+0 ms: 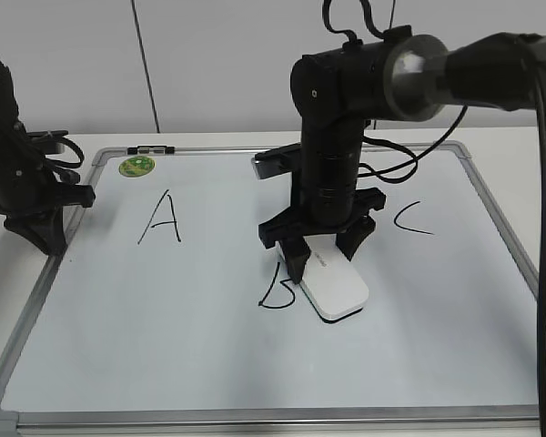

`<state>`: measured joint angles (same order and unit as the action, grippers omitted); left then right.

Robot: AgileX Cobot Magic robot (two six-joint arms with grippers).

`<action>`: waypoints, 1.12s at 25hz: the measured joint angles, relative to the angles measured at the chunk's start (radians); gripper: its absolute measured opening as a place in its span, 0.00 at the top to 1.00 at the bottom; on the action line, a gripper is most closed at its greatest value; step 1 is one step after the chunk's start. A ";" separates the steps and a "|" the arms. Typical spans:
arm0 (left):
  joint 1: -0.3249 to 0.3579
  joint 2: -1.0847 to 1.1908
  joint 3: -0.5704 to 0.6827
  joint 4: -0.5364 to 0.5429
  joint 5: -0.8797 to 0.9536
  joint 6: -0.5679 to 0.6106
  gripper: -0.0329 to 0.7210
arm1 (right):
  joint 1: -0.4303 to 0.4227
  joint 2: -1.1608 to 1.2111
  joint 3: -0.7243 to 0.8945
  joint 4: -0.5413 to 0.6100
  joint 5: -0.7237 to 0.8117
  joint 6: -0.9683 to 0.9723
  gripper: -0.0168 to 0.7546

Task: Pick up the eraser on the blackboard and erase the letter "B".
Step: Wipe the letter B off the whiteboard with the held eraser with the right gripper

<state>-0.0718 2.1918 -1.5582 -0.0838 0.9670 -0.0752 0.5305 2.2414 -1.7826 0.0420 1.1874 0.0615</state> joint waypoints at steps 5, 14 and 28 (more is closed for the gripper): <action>0.000 0.000 0.000 0.000 0.000 0.000 0.91 | 0.006 0.008 -0.006 -0.003 0.009 0.000 0.30; 0.000 0.000 0.000 -0.005 0.000 0.000 0.91 | 0.074 0.008 -0.009 -0.042 -0.005 0.004 0.30; 0.000 0.000 0.000 -0.009 0.000 0.002 0.91 | 0.191 0.015 -0.012 -0.048 -0.024 0.024 0.30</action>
<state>-0.0718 2.1918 -1.5582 -0.0926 0.9670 -0.0735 0.7219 2.2568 -1.7950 -0.0059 1.1634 0.0858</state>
